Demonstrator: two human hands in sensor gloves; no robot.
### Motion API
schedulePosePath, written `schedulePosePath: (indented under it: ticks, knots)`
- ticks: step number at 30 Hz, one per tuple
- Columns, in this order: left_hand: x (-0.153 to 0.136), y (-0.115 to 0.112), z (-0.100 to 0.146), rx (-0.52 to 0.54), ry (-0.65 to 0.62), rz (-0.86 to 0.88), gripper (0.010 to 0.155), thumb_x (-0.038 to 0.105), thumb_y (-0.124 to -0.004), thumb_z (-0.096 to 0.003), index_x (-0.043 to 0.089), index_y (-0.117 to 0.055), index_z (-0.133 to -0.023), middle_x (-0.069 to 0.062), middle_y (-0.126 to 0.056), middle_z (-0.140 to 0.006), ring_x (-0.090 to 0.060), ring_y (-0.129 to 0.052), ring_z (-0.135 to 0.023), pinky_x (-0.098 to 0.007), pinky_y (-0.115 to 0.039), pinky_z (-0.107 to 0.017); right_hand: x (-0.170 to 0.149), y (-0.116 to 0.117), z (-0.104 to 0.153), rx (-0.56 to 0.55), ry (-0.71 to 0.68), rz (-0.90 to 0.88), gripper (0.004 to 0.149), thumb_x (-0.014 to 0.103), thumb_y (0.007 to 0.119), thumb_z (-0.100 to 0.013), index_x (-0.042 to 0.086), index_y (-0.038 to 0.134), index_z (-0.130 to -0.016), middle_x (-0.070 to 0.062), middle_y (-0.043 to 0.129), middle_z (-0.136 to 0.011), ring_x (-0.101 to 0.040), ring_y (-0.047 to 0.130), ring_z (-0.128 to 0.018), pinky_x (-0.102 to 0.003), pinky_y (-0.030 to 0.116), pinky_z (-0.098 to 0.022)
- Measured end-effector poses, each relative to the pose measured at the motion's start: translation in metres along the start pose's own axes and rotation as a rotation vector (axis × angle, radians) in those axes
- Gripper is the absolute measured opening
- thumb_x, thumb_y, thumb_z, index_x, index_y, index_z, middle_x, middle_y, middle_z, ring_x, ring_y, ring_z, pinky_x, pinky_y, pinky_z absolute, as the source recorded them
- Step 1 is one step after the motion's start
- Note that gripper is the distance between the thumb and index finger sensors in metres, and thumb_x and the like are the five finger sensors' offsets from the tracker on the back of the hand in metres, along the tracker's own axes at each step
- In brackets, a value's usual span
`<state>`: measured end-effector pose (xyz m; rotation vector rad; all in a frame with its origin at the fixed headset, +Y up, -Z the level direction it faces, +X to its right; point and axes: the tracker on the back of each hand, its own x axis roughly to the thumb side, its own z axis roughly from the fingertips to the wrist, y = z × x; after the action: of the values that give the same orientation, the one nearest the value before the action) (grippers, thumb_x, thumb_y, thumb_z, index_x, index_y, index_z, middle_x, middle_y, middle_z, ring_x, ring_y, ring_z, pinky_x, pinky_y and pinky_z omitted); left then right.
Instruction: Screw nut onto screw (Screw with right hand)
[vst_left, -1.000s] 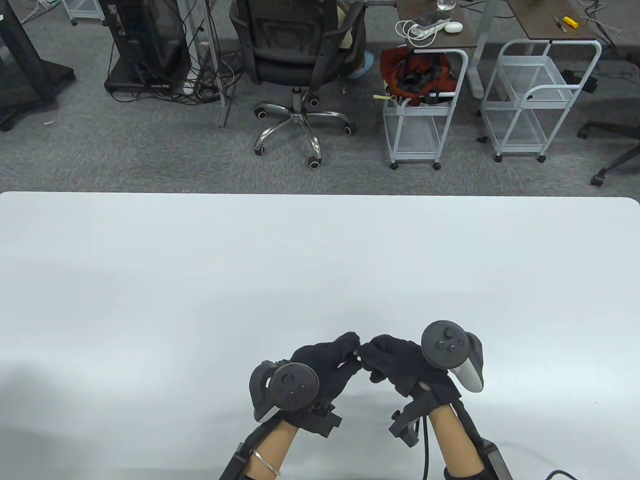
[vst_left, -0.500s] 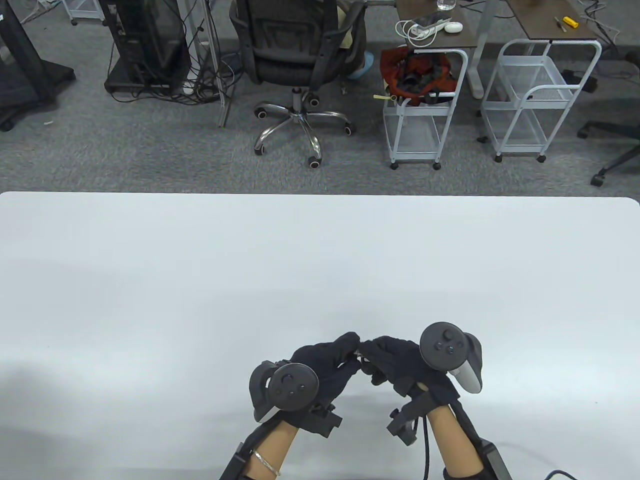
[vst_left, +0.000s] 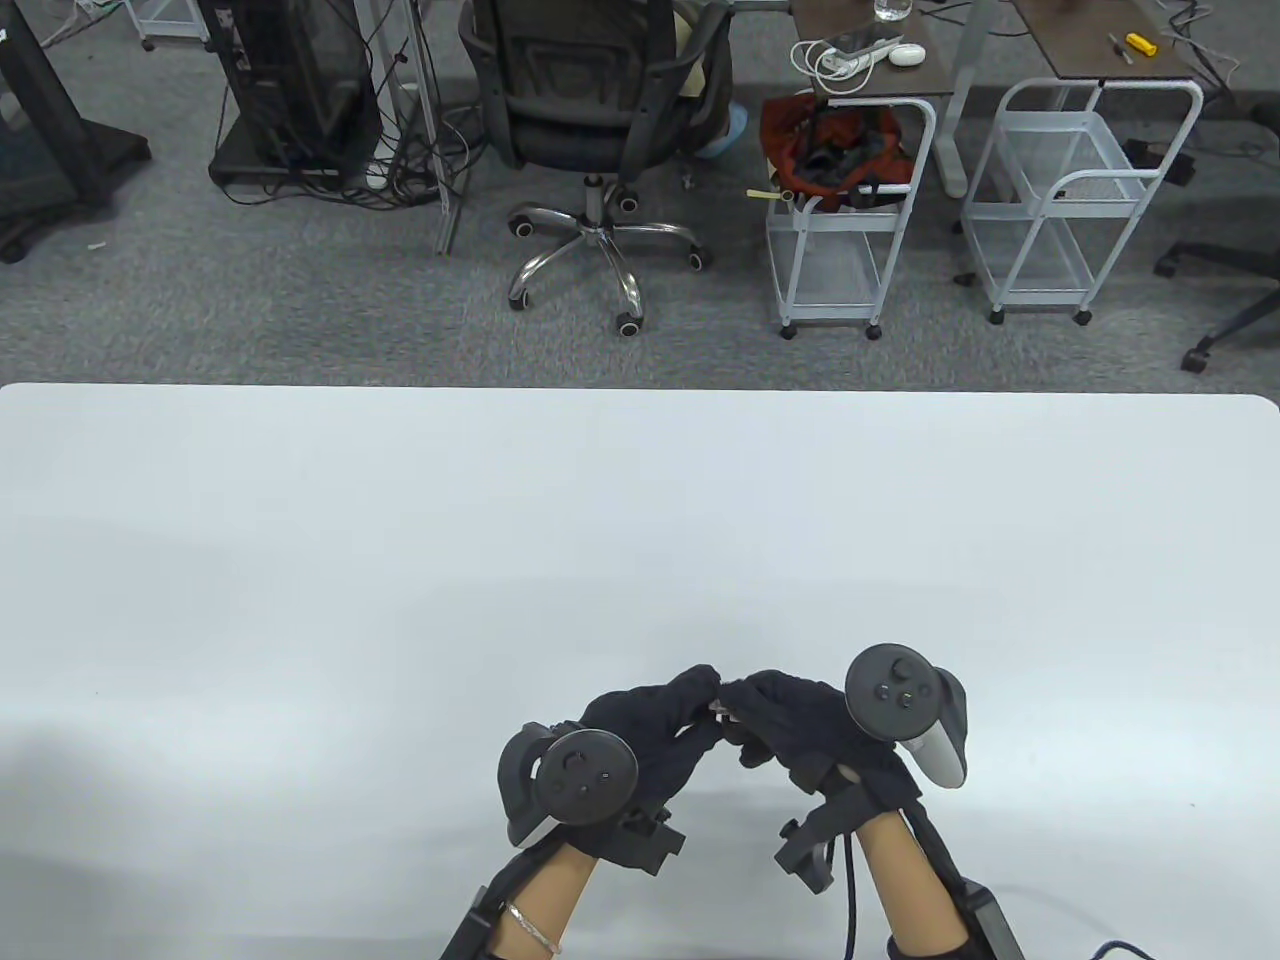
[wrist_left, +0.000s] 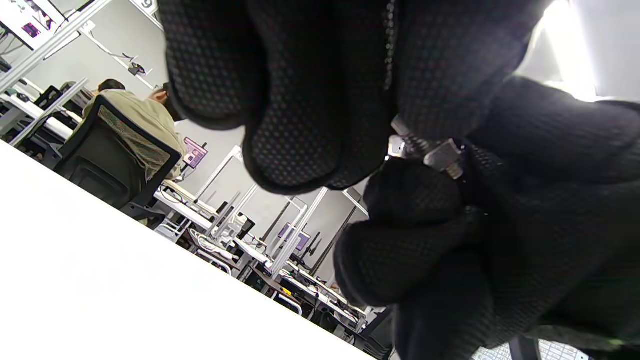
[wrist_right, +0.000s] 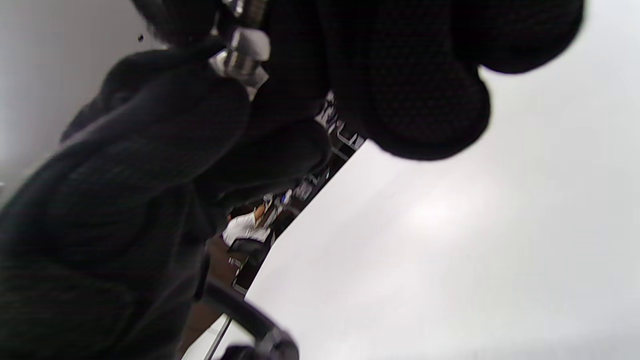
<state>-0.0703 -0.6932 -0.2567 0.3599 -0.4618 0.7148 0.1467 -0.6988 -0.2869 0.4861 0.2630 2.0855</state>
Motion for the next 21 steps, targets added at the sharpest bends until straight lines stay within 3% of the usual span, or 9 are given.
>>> schedulePosePath:
  ticks: [5, 10, 13, 16, 19, 21]
  knots:
    - [-0.0002, 0.0001, 0.0002, -0.006, -0.004, 0.034, 0.045, 0.043, -0.087, -0.0415, 0.022, -0.089, -0.082, 0.009, -0.109, -0.066, -0.008, -0.111, -0.052, -0.031, -0.090, -0.049, 0.0002, 0.0011, 0.0012, -0.170, -0.027, 0.017, 0.049, 0.039, 0.060, -0.061, 0.000, 0.090, -0.061, -0.022, 0.101, -0.052, -0.028, 0.104, -0.029, -0.049, 0.080, -0.031]
    - [0.0009, 0.0017, 0.0007, 0.005, -0.006, 0.007, 0.045, 0.043, -0.087, -0.0415, 0.022, -0.089, -0.081, 0.009, -0.109, -0.065, -0.008, -0.111, -0.051, -0.031, -0.090, -0.049, 0.0016, -0.0005, 0.0013, 0.001, -0.007, 0.004, 0.051, 0.043, 0.071, -0.059, -0.004, 0.080, -0.078, -0.027, 0.092, -0.070, -0.033, 0.101, -0.047, -0.053, 0.076, -0.041]
    - [0.0003, 0.0006, 0.0007, -0.004, -0.012, 0.030, 0.045, 0.043, -0.086, -0.0413, 0.022, -0.089, -0.081, 0.009, -0.109, -0.065, -0.008, -0.111, -0.051, -0.031, -0.090, -0.049, 0.0006, 0.0000, 0.0017, -0.155, -0.025, 0.004, 0.049, 0.040, 0.062, -0.061, -0.001, 0.089, -0.063, -0.022, 0.100, -0.053, -0.028, 0.104, -0.031, -0.049, 0.080, -0.032]
    - [-0.0014, 0.0005, 0.0008, -0.003, 0.007, 0.052, 0.045, 0.043, -0.087, -0.0413, 0.022, -0.089, -0.081, 0.009, -0.109, -0.065, -0.008, -0.111, -0.051, -0.031, -0.090, -0.049, 0.0009, -0.0001, 0.0015, -0.110, -0.025, 0.002, 0.050, 0.040, 0.061, -0.061, -0.002, 0.088, -0.066, -0.024, 0.099, -0.057, -0.030, 0.104, -0.034, -0.050, 0.079, -0.034]
    - [0.0002, 0.0020, 0.0011, 0.010, -0.002, 0.014, 0.045, 0.043, -0.087, -0.0413, 0.022, -0.090, -0.081, 0.009, -0.110, -0.065, -0.008, -0.111, -0.051, -0.031, -0.090, -0.049, 0.0020, -0.0001, 0.0011, 0.000, -0.011, -0.002, 0.051, 0.043, 0.071, -0.059, -0.004, 0.080, -0.078, -0.028, 0.092, -0.070, -0.033, 0.100, -0.047, -0.053, 0.076, -0.041]
    - [0.0007, 0.0018, 0.0013, 0.008, -0.005, 0.017, 0.045, 0.043, -0.087, -0.0411, 0.022, -0.090, -0.081, 0.009, -0.110, -0.065, -0.008, -0.111, -0.051, -0.031, -0.090, -0.049, 0.0008, -0.0002, 0.0009, -0.102, -0.040, 0.021, 0.050, 0.042, 0.064, -0.061, -0.001, 0.086, -0.069, -0.023, 0.098, -0.060, -0.029, 0.104, -0.037, -0.049, 0.079, -0.035]
